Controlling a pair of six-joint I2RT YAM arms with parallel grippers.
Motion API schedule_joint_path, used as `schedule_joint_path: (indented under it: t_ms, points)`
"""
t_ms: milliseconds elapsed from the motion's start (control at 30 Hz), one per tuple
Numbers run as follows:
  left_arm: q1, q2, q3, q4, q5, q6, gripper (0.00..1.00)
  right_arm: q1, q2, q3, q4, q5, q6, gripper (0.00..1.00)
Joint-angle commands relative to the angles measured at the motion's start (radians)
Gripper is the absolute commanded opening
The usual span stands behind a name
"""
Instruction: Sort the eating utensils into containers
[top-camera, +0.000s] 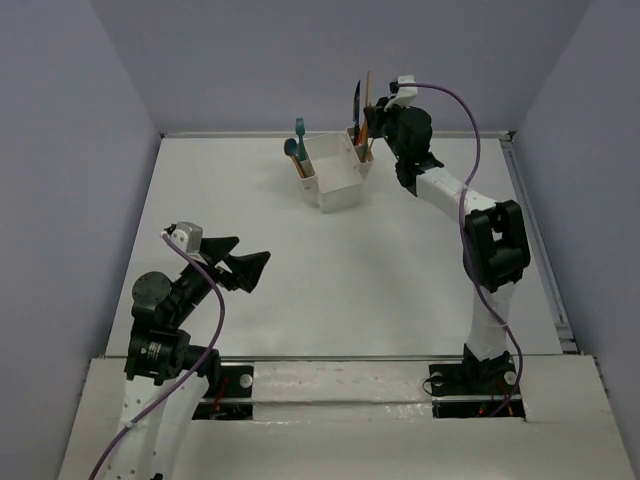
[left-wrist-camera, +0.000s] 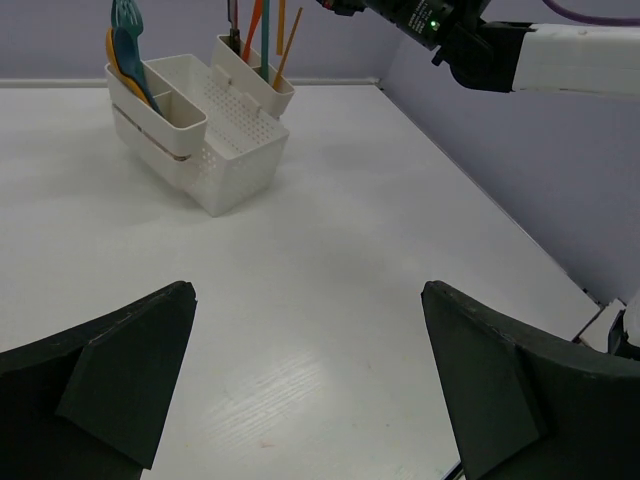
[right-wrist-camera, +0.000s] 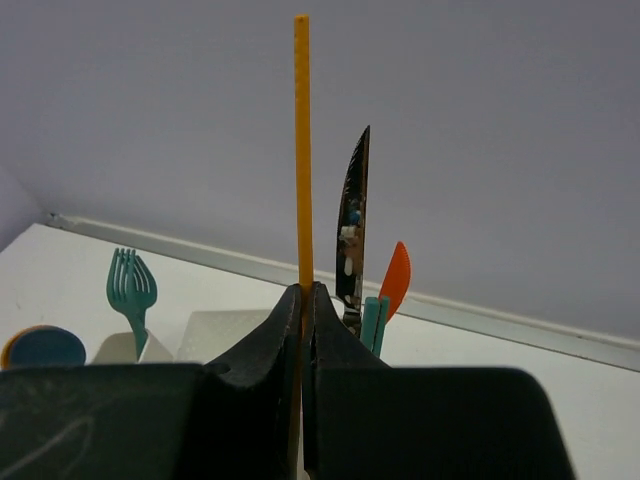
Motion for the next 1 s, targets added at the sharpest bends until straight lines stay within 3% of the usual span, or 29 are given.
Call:
schedule_joint_path:
  t_ms: [0, 567, 633, 733, 967]
  points:
    - [0.014, 0.021, 0.006, 0.036, 0.015, 0.005, 0.99, 0.013, 0.025, 0.045, 0.13, -0.016, -0.068, 0.0]
    - [0.033, 0.03, 0.004, 0.039, 0.022, 0.005, 0.99, 0.013, 0.07, -0.099, 0.239, -0.005, -0.063, 0.01]
    - [0.033, 0.03, 0.004, 0.038, 0.022, 0.007, 0.99, 0.022, 0.067, -0.108, 0.246, -0.005, -0.06, 0.15]
    - [0.033, 0.03, 0.004, 0.039, 0.02, 0.007, 0.99, 0.022, 0.05, -0.102, 0.24, -0.013, -0.056, 0.47]
    - [0.044, 0.023, 0.004, 0.039, 0.019, 0.007, 0.99, 0.022, -0.071, -0.14, 0.239, -0.054, 0.036, 0.71]
